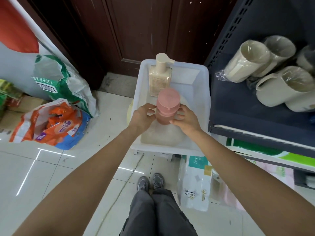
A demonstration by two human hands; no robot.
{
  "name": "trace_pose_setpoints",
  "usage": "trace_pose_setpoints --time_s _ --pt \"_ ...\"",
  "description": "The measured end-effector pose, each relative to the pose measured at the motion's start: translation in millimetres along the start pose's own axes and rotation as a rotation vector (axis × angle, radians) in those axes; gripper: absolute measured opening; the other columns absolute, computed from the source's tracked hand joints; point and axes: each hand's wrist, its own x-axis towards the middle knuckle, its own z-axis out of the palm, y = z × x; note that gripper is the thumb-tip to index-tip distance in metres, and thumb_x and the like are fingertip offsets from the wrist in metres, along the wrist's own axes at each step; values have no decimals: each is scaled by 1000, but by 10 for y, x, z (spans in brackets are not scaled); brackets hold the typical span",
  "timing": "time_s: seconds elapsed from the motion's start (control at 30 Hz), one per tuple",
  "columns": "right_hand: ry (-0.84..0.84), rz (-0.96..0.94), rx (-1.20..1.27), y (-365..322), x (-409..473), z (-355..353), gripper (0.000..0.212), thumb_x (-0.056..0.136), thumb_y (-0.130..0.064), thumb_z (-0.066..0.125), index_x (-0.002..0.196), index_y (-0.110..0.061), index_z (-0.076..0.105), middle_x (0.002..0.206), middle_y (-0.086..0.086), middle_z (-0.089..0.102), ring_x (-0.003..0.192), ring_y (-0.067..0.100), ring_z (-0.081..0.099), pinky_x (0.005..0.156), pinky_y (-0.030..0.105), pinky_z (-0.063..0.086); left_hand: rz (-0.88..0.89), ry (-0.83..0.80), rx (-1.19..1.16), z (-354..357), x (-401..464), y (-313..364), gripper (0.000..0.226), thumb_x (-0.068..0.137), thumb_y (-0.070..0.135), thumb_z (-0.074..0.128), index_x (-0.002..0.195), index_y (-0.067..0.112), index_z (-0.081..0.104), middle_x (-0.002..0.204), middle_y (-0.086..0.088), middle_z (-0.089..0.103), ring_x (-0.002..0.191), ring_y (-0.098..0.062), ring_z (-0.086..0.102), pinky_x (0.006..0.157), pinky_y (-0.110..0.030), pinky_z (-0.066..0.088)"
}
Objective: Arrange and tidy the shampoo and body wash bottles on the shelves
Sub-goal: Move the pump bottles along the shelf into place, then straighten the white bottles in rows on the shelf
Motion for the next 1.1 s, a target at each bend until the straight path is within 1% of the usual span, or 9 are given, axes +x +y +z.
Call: trace_pose_setpoints --time_s 0.1,0.17,0.23,0.33,0.5,0.73,0.83,0.93,1.1 --pt "1 -7 -122 -18 -152 -77 56 82 -8 70 133 -5 46 132 11 55 116 28 56 95 30 43 13 36 148 -55 -167 36 29 92 19 54 121 15 56 114 -4 65 105 -21 58 77 -20 39" --pt "-8 -34 -253 -52 -283 -141 46 86 -12 65 129 -6 51 132 10 56 118 26 55 95 26 40 28 32 244 -86 -319 86 28 93 22 52 119 16 57 113 -4 65 105 -23 57 82 -26 43" --pt "-8 -61 -335 -86 -439 -200 39 89 -14 61 127 -6 54 132 7 57 120 23 53 87 19 36 43 33 329 -109 -503 135 27 93 24 51 119 17 58 113 -4 65 103 -25 57 83 -31 45" --pt "-17 -108 -418 -128 -740 -280 36 90 -13 58 125 -6 56 131 8 58 118 22 54 87 20 36 62 50 428 -123 -804 164 28 93 23 48 119 20 57 115 -7 62 102 -28 58 86 -35 48" --pt "24 -182 -620 -158 -1487 -482 34 92 -18 54 125 -12 57 127 9 58 117 27 54 96 35 44 164 80 495 -104 -1444 251 27 93 28 49 118 22 57 112 -4 65 101 -28 59 88 -40 49" --pt "155 -153 -530 55 -2737 -990 30 91 -24 59 118 -11 63 113 10 66 102 25 60 83 28 45 350 1 383 215 -2439 457 26 92 32 52 114 20 61 107 -3 66 98 -20 58 79 -29 48" --pt "191 -110 -519 229 -3186 -1253 34 92 -25 58 123 -12 59 116 7 62 96 22 57 67 20 44 378 -76 411 482 -2747 642 28 93 30 53 117 18 60 102 -4 63 90 -21 56 80 -30 47" --pt "231 -70 -490 441 -3557 -1536 33 92 -24 57 123 -12 59 115 8 63 101 23 58 75 23 40 440 -113 443 828 -2988 861 26 91 28 54 114 18 61 104 -6 64 94 -24 59 84 -32 49" --pt "322 -30 -435 864 -4087 -2130 31 91 -25 59 119 -12 61 106 8 64 100 25 60 74 26 40 541 -119 504 1567 -3353 1318 26 91 32 52 113 20 61 111 -6 66 98 -25 61 87 -34 49"
